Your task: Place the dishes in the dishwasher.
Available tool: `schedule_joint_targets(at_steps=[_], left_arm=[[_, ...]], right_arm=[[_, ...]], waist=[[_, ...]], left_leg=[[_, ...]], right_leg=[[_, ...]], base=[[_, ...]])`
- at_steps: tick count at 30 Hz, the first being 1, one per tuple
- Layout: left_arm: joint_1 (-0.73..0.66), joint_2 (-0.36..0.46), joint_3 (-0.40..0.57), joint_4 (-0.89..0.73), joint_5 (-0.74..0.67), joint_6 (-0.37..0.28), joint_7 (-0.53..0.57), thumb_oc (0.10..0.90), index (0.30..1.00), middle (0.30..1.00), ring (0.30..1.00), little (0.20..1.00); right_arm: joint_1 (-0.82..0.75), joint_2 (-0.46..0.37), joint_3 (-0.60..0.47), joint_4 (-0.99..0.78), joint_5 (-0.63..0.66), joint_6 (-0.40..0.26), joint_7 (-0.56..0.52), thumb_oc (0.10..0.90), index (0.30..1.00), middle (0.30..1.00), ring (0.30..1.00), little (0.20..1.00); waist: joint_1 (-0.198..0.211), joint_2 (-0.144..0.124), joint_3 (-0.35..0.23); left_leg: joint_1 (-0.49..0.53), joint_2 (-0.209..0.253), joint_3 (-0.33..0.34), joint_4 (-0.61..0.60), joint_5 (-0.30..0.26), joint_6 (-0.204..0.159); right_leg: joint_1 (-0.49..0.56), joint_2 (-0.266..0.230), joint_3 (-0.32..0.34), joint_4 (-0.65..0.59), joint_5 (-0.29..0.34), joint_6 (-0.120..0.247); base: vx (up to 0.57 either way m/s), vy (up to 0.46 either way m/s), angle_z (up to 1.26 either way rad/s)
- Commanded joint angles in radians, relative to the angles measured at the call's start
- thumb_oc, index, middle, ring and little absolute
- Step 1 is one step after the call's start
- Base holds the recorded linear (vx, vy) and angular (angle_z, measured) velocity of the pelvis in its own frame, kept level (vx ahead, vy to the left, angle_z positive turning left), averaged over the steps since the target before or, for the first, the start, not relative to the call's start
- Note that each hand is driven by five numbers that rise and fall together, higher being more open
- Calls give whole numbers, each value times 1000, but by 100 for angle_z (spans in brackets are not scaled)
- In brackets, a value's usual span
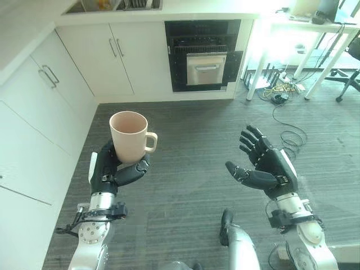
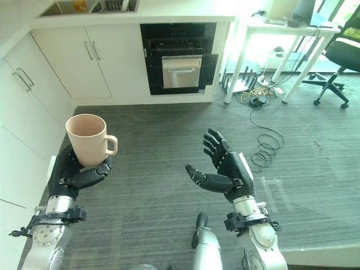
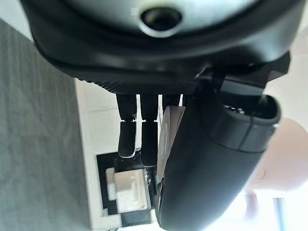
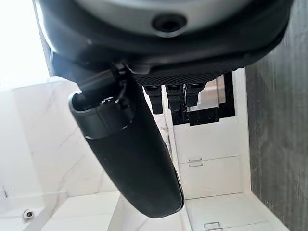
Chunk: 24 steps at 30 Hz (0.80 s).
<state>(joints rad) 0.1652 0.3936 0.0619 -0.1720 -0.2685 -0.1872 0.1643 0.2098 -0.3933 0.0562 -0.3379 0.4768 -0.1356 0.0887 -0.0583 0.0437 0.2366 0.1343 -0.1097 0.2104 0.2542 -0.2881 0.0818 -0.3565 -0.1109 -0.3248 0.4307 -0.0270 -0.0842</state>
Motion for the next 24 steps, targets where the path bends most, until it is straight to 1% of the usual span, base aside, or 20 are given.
schedule_joint_targets(at_steps=[1,4,5,6,7,8,9,10,11,12,13,14,15,16,17,19,20,21,22,24], left_arm=[[-73,84,52,-177,-7,-107,11,400,300,300,300,300],[-71,74,46,-185,-3,-108,13,400,300,300,300,300],[-70,70,44,-186,-4,-107,15,400,300,300,300,300],[-63,63,43,-183,-8,-111,15,400,300,300,300,300],[-53,54,43,-183,-17,-120,11,400,300,300,300,300],[-46,49,41,-182,-17,-128,12,400,300,300,300,300],[-39,38,29,-176,-10,-145,8,400,300,300,300,300],[-44,37,22,-172,-11,-149,3,400,300,300,300,300],[-56,32,10,-167,-4,-147,-1,400,300,300,300,300],[-57,31,8,-167,-2,-145,0,400,300,300,300,300],[-49,33,8,-168,0,-146,7,400,300,300,300,300],[-40,37,11,-167,2,-151,13,400,300,300,300,300],[-38,46,7,-162,-8,-153,22,400,300,300,300,300],[-39,48,2,-162,-12,-154,25,400,300,300,300,300],[-37,49,0,-157,-15,-161,24,400,300,300,300,300],[-24,44,2,-156,-18,-176,20,400,300,300,300,300],[-21,41,5,-155,-20,-179,18,400,300,300,300,300],[-22,44,19,-158,-24,-183,30,400,300,300,300,300],[-23,50,27,-161,-27,-185,36,400,300,300,300,300],[-31,55,32,-163,-27,-184,38,400,300,300,300,300]], right_arm=[[-150,-15,-52,-57,67,-110,-4,800,900,900,900,900],[-145,-27,-59,-51,67,-104,-2,800,900,900,900,900],[-142,-30,-60,-48,66,-101,-1,800,900,900,900,900],[-136,-36,-66,-45,72,-97,11,800,900,900,900,900],[-124,-39,-74,-47,82,-94,25,800,900,900,900,900],[-118,-41,-76,-45,86,-95,35,800,900,900,900,900],[-106,-42,-82,-39,86,-103,44,800,900,900,900,900],[-103,-39,-85,-39,81,-105,39,800,900,900,900,900],[-113,-38,-81,-37,75,-100,20,800,900,900,900,900],[-117,-39,-80,-35,76,-98,17,800,900,900,900,900],[-122,-37,-78,-30,72,-94,26,800,900,900,900,900],[-122,-35,-75,-27,70,-94,34,800,900,900,900,900],[-114,-34,-72,-28,69,-99,38,800,900,900,900,900],[-104,-33,-70,-31,65,-104,36,800,900,900,900,900],[-98,-35,-72,-31,66,-106,36,800,900,900,900,900],[-95,-44,-78,-33,76,-108,45,800,900,900,900,900],[-95,-49,-80,-33,81,-106,49,800,900,900,900,900],[-88,-57,-89,-44,90,-96,76,800,900,900,900,900],[-77,-56,-95,-54,101,-92,87,800,900,900,900,900],[-79,-53,-97,-61,107,-87,91,800,900,900,900,900]], waist=[[16,-65,-123],[19,-55,-131],[18,-57,-133],[22,-65,-132],[27,-76,-127],[28,-81,-121],[29,-87,-108],[30,-88,-103],[36,-92,-93],[38,-93,-91],[38,-86,-87],[37,-68,-80],[33,-32,-74],[35,-21,-71],[38,-17,-71],[52,-13,-73],[56,-16,-75],[57,-22,-85],[60,-26,-90],[66,-29,-97]], left_leg=[[-32,155,-94,46,22,-104],[-15,186,-80,46,178,-147],[-10,188,-76,46,223,-154],[2,187,-72,46,293,-172],[-13,182,-76,110,358,-185],[-50,184,-70,192,375,-190],[-143,199,-41,307,388,-188],[-184,214,-35,325,390,-183],[-221,187,-23,264,331,-153],[-219,178,-17,236,318,-146],[-195,158,-1,110,306,-138],[-215,171,6,46,294,-141],[-311,209,-15,46,234,-151],[-361,227,-25,46,240,-163],[-390,235,-37,46,259,-173],[-429,235,-63,46,292,-179],[-433,231,-65,46,280,-175],[-417,226,-53,46,235,-157],[-401,216,-51,46,217,-144],[-392,205,-53,46,202,-130]], right_leg=[[112,-90,94,-131,12,221],[145,-45,101,-131,-31,182],[156,-35,109,-131,-45,170],[173,-23,126,-131,-63,152],[196,-14,145,-131,-82,134],[210,-8,154,-131,-92,122],[239,1,155,-131,-108,101],[249,2,144,-131,-113,100],[258,-2,138,-131,-117,110],[260,-4,139,-131,-120,115],[262,5,155,-131,-128,129],[268,26,168,-131,-137,136],[280,63,172,-131,-153,144],[293,76,171,-131,-167,142],[306,87,174,-131,-180,138],[336,105,181,-131,-208,129],[343,103,182,-131,-214,129],[357,81,173,-131,-217,141],[374,69,170,-131,-221,150],[388,59,166,-131,-225,156]], base=[[344,-287,24],[330,-295,-27],[360,-320,-33],[381,-353,-36],[327,-342,-51],[317,-375,-109],[219,-283,-91],[244,-238,-78],[165,-82,-17],[233,-3,-14],[218,83,-5],[283,172,-10],[258,169,-14],[267,154,-16],[223,103,-5],[235,112,-3],[366,275,-35],[412,335,-67],[399,335,-89],[280,204,-65]])
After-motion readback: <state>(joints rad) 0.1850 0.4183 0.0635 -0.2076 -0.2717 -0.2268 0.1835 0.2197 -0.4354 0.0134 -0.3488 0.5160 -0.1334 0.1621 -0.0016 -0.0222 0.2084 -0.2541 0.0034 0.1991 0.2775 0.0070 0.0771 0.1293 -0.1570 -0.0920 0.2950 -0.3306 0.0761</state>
